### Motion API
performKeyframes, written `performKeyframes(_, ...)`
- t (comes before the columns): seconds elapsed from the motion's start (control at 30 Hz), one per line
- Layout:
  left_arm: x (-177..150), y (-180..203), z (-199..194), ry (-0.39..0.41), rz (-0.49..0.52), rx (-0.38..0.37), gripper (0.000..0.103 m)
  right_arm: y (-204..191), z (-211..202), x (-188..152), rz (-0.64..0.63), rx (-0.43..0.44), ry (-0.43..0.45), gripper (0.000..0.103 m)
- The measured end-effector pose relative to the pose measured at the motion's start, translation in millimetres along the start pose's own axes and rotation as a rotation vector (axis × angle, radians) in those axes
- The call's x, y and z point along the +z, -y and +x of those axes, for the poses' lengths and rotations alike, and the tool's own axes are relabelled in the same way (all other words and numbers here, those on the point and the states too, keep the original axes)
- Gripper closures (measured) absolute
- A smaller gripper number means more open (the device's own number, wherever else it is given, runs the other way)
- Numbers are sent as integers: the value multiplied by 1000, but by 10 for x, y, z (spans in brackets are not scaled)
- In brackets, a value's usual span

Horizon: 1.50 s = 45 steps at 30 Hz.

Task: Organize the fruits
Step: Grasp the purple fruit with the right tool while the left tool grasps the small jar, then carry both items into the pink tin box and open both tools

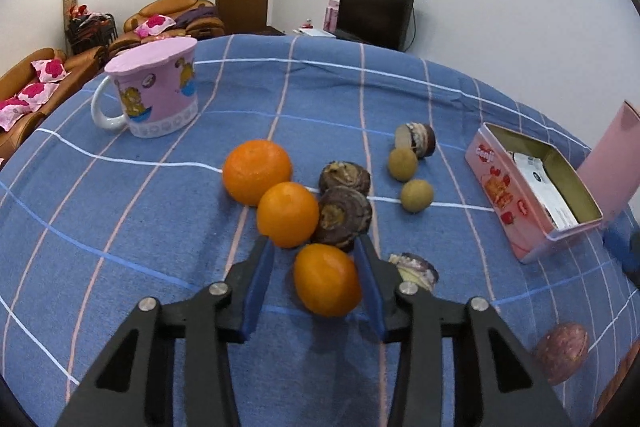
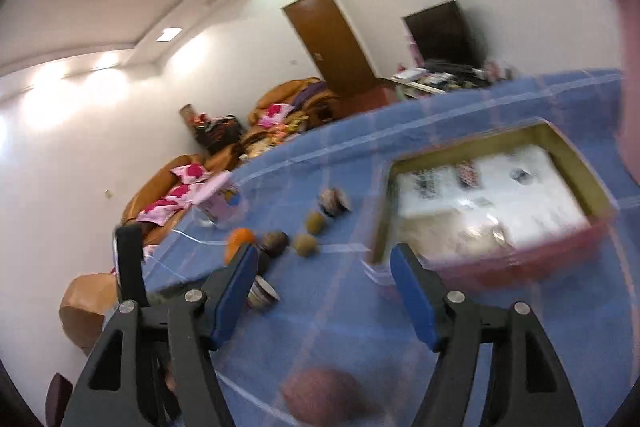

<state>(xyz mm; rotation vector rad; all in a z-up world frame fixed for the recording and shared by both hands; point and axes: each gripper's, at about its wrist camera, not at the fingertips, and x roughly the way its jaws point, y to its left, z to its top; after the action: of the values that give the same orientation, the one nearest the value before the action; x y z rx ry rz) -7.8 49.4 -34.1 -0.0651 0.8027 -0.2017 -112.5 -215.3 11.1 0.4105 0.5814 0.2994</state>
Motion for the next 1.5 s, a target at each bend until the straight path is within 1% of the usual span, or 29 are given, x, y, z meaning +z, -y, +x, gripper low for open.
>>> performKeyframes(0.07,14,-19,-10,5,-3,-7,59,24,-93,-137,0,11,-39,33)
performKeyframes(0.13,24,-12,-72,27,-2,-42,59,-29,-63,-282,-12,41,-119,33)
performKeyframes(0.17,28,-4,-102,39,-1,-61,59,-92,17,-354,-22,39,-162,33)
performKeyframes(0.27,3,48,-207,73,25,-119,59,-208,240,-500,-76,8,-256,33)
performKeyframes(0.37,-41,168,-232,65,87,-154,59,-313,415,-578,-164,-72,-333,33)
performKeyframes(0.47,-78,358,-174,37,177,-138,59,-362,461,-553,-194,-67,-340,33)
performKeyframes(0.5,-91,404,-150,23,198,-138,59,-366,478,-550,-200,-73,-343,37)
performKeyframes(0.53,-110,460,-127,5,222,-135,59,-362,495,-556,-211,-87,-343,47)
performKeyframes(0.57,-117,490,-128,4,238,-121,58,-379,496,-557,-234,-115,-347,50)
performKeyframes(0.63,-118,515,-120,4,252,-114,58,-401,491,-604,-236,-112,-349,51)
performKeyframes(0.7,-96,495,-75,-11,243,-108,58,-355,458,-631,-235,-114,-348,51)
performKeyframes(0.73,-83,492,-12,-36,236,-112,58,-329,429,-626,-234,-113,-347,52)
performKeyframes(0.77,-90,491,38,-61,234,-132,58,-318,412,-624,-230,-111,-347,52)
performKeyframes(0.8,-90,509,54,-69,244,-153,58,-294,401,-617,-217,-101,-346,52)
performKeyframes(0.83,-97,548,68,-77,263,-158,58,-255,386,-611,-198,-87,-342,52)
performKeyframes(0.9,-118,624,85,-85,297,-136,59,-196,331,-594,-168,-77,-327,52)
performKeyframes(0.93,-124,651,99,-92,305,-131,60,-165,285,-581,-156,-80,-311,52)
performKeyframes(0.97,-126,659,111,-98,305,-131,65,-139,261,-563,-147,-84,-295,52)
performKeyframes(1.0,-120,656,128,-107,296,-134,67,-118,254,-533,-135,-82,-280,52)
performKeyframes(1.1,-99,626,140,-111,263,-158,67,-46,161,-442,-86,-60,-243,52)
performKeyframes(1.2,-89,627,140,-107,252,-161,67,-15,67,-353,-69,-54,-201,52)
performKeyframes(1.27,-78,622,101,-81,233,-162,67,-30,-1,-277,-73,-53,-159,52)
performKeyframes(1.33,-42,631,2,-17,199,-176,67,-8,-56,-209,-74,-50,-124,52)
performKeyframes(1.4,6,671,-61,20,174,-191,67,13,-115,-63,-82,-56,-80,52)
performKeyframes(1.47,72,770,-123,59,164,-208,67,47,-126,90,-93,-83,-41,52)
performKeyframes(1.5,97,835,-145,80,170,-209,67,79,-114,195,-102,-111,-5,52)
